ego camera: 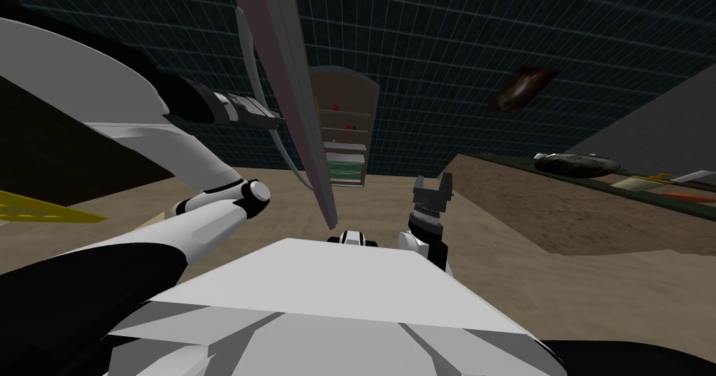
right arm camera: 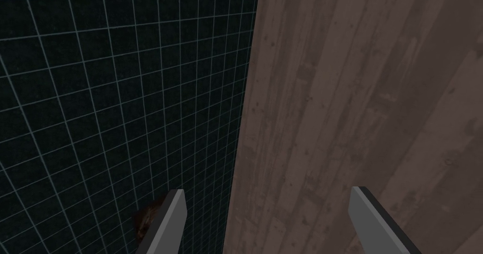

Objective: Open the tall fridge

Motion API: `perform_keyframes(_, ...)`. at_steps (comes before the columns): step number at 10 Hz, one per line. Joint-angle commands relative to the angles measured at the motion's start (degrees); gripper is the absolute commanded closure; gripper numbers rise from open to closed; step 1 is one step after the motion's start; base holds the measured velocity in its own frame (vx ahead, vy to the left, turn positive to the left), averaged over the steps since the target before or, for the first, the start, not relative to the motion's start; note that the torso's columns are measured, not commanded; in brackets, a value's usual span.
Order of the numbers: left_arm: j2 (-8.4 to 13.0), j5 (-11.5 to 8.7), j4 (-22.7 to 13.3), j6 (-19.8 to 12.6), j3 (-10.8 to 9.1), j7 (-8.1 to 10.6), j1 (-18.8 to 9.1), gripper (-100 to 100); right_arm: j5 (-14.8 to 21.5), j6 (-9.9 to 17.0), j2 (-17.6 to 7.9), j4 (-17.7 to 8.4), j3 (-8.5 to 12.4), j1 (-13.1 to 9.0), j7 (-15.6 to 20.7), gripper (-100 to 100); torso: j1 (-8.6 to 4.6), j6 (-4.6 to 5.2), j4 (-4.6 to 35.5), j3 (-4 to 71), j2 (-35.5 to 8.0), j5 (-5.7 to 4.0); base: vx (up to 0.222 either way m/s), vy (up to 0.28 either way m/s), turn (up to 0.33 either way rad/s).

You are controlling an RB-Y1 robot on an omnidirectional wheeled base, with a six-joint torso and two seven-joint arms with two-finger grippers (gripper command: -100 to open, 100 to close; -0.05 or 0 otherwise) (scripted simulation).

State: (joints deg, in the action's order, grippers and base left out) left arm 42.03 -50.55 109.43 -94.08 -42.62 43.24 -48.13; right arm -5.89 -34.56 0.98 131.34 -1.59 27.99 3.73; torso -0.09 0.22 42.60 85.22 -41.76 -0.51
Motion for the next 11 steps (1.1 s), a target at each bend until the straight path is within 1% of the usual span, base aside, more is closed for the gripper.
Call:
perform_keyframes(1,2.0,0.3,-1.4,1.0,0.25,0.39,-2.4,-100,0.0,0.0,0.0,0.0,0.0,0.0,0.0,0,0.02,0.01,0.0,0.1,0.1,-0.01,0.0,-0.006,-0.017)
perform_keyframes(2,3.5,0.2,-2.6,0.2,0.74,1.04,-3.8,-100,0.0,0.0,0.0,0.0,0.0,0.0,0.0,0,0.06,-0.02,0.0,0.1,0.1,0.02,-0.001,0.012,-0.033)
perform_keyframes(3,3.5,0.2,-2.6,0.2,0.74,1.04,-3.8,-100,0.0,0.0,0.0,0.0,0.0,0.0,0.0,0,0.12,-0.04,0.0,0.0,0.0,0.03,0.006,0.022,-0.012)
perform_keyframes(5,6.4,0.0,-5.0,-1.3,1.71,2.3,-6.5,-100,0.0,0.0,0.0,0.0,0.0,0.0,0.0,0,0.24,-0.06,-0.1,0.0,0.1,0.19,0.007,0.011,-0.015)
perform_keyframes(6,6.4,0.0,-5.0,-1.3,1.71,2.3,-6.5,-100,0.0,0.0,0.0,0.0,0.0,0.0,0.0,0,0.17,-0.01,-0.1,0.1,0.1,0.09,0.0,0.0,0.0)
perform_keyframes(8,9.2,-0.2,-7.3,-2.8,2.67,3.51,-9.2,-100,0.0,0.0,0.0,0.0,0.0,0.0,0.0,0,0.01,0.02,-0.1,0.1,0.1,-0.03,0.009,0.006,-0.016)
perform_keyframes(10,11.9,-0.3,-9.5,-4.1,3.57,4.64,-11.7,-100,0.0,0.0,0.0,0.0,0.0,0.0,0.0,0,0.12,-0.02,-0.1,0.1,0.1,0.06,0.008,0.015,-0.021)
perform_keyframes(11,11.9,-0.3,-9.5,-4.1,3.57,4.64,-11.7,-100,0.0,0.0,0.0,0.0,0.0,0.0,0.0,0,0.15,-0.02,0.0,0.1,0.0,0.02,-0.004,0.008,0.007)
